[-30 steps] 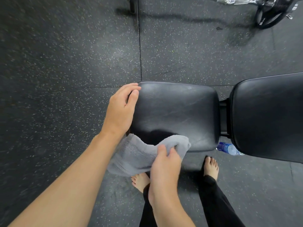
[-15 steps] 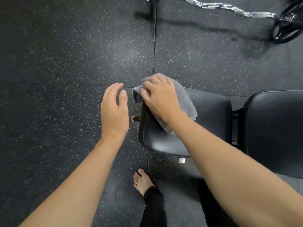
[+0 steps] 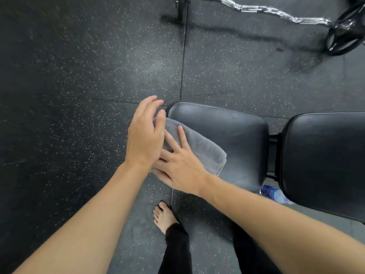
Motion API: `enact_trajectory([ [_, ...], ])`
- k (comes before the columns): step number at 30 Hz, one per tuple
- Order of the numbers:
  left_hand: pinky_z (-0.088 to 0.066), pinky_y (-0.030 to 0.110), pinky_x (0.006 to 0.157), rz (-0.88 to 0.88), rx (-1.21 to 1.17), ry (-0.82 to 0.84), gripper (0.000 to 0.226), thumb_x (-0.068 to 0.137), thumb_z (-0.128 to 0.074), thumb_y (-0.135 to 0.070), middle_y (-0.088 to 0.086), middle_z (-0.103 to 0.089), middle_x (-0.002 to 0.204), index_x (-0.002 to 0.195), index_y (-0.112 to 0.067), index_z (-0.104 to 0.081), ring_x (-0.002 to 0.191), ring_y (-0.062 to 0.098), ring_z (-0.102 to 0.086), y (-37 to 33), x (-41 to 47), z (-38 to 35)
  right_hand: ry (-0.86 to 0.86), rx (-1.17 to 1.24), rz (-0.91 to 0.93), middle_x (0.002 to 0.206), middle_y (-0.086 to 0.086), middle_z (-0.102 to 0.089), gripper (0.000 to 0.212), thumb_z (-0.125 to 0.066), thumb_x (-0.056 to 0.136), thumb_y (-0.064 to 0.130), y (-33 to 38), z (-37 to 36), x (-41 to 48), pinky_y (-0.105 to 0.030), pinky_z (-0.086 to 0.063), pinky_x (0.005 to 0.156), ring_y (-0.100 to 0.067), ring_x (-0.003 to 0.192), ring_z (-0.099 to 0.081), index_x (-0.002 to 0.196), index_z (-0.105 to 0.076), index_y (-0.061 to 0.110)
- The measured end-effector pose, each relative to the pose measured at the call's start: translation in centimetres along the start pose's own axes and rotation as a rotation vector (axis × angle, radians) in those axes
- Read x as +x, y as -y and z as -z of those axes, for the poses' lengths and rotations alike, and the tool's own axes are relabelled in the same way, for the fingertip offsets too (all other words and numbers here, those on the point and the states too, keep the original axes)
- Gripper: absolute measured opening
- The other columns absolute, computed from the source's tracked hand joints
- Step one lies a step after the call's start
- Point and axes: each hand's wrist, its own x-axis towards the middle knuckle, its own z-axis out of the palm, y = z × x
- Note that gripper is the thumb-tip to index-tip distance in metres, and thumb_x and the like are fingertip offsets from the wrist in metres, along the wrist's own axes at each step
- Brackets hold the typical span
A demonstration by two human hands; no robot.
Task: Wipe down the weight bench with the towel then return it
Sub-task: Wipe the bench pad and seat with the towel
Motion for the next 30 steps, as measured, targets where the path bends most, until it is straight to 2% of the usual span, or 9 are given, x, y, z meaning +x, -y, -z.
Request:
enact_trajectory([
  [3, -0.032, 0.023, 0.116, -0.037, 0.053, 0.055, 0.037, 0.107, -0.044, -0.021, 0.001, -0.050, 0.153, 0.138, -0.010, -0.060, 0.142, 0.013, -0.044, -0.5, -0.5, -0.9, -0.046, 0.028, 0.020, 0.156, 0.004, -0.046, 0.039, -0.048, 0.103, 0.035, 0.0, -1.1, -3.5, -0.077, -0.009, 0.117, -0.045, 0.157, 0.000, 0.141, -0.055, 0.031],
  [7, -0.034, 0.034, 0.119, -0.093, 0.105, 0.119, 0.037, 0.106, -0.045, -0.019, 0.001, -0.048, 0.155, 0.139, -0.009, -0.059, 0.144, 0.015, -0.042, -1.5, -1.5, -2.4, -0.018, -0.050, -0.149, 0.170, 0.004, -0.026, 0.053, -0.042, 0.106, 0.049, -3.0, -0.7, -8.5, -0.077, -0.013, 0.116, -0.052, 0.155, -0.005, 0.158, -0.033, 0.040],
  [11, -0.027, 0.030, 0.124, -0.298, 0.196, 0.114, 0.041, 0.106, -0.045, -0.023, 0.007, -0.043, 0.160, 0.141, -0.006, -0.058, 0.149, 0.021, -0.038, -2.2, -2.4, -4.5, -0.046, -0.008, -0.534, 0.167, -0.011, -0.032, 0.052, -0.056, 0.103, 0.033, -7.7, 1.4, -13.1, -0.065, -0.037, 0.111, -0.051, 0.151, -0.026, 0.154, -0.046, 0.025],
  [14, -0.024, 0.052, 0.125, -0.399, 0.433, 0.191, 0.053, 0.105, -0.039, -0.032, 0.013, -0.037, 0.164, 0.149, -0.004, -0.049, 0.153, 0.031, -0.031, -2.6, -2.9, -7.2, -0.114, 0.040, -0.534, 0.157, -0.014, -0.048, 0.050, -0.065, 0.095, -0.003, -9.7, 2.5, -14.7, -0.054, -0.052, 0.101, -0.050, 0.138, -0.048, 0.143, -0.060, 0.011],
  [17, -0.014, 0.064, 0.122, -0.405, 0.823, 0.244, 0.067, 0.104, -0.031, -0.044, 0.013, -0.021, 0.170, 0.160, -0.007, -0.028, 0.157, 0.037, -0.018, -2.2, -3.6, -10.5, -0.208, 0.288, -0.663, 0.154, -0.007, -0.053, 0.048, -0.055, 0.099, -0.008, -11.0, 4.0, -15.0, -0.041, -0.047, 0.111, -0.033, 0.139, -0.052, 0.143, -0.059, 0.009],
  [20, -0.009, 0.070, 0.120, -0.346, 0.922, 0.158, 0.070, 0.104, -0.026, -0.046, 0.015, -0.012, 0.172, 0.162, -0.008, -0.018, 0.156, 0.044, -0.013, -1.7, -4.0, -13.0, -0.455, 0.625, -0.926, 0.147, 0.007, -0.057, 0.048, -0.047, 0.102, -0.001, -12.6, 7.3, -15.7, -0.023, -0.038, 0.115, -0.007, 0.135, -0.052, 0.146, -0.055, 0.015],
  [22, -0.006, 0.074, 0.118, -0.342, 0.927, 0.125, 0.070, 0.103, -0.025, -0.048, 0.014, -0.009, 0.172, 0.163, -0.011, -0.017, 0.154, 0.050, -0.009, -1.6, -3.9, -14.3, -0.523, 0.650, -1.003, 0.145, 0.009, -0.060, 0.049, -0.045, 0.102, 0.001, -13.8, 10.2, -16.7, -0.020, -0.040, 0.113, -0.005, 0.133, -0.054, 0.147, -0.054, 0.019],
  [27, -0.007, 0.076, 0.116, -0.345, 0.936, 0.161, 0.071, 0.103, -0.023, -0.055, 0.010, -0.005, 0.173, 0.164, -0.018, -0.016, 0.151, 0.059, -0.001, -3.5, -4.8, -17.1, -0.457, 0.302, -0.954, 0.151, 0.005, -0.056, 0.050, -0.045, 0.101, 0.008, -16.6, 16.8, -21.6, -0.019, -0.038, 0.111, -0.011, 0.137, -0.052, 0.148, -0.050, 0.023],
  [30, -0.006, 0.076, 0.116, -0.256, 0.922, 0.184, 0.072, 0.102, -0.021, -0.055, 0.013, -0.005, 0.173, 0.164, -0.017, -0.015, 0.150, 0.061, 0.000, -4.9, -5.2, -18.8, -0.308, -0.189, -0.835, 0.154, -0.006, -0.052, 0.044, -0.041, 0.103, 0.021, -18.1, 18.3, -25.0, -0.043, -0.052, 0.097, -0.033, 0.138, -0.051, 0.146, -0.050, 0.017],
])
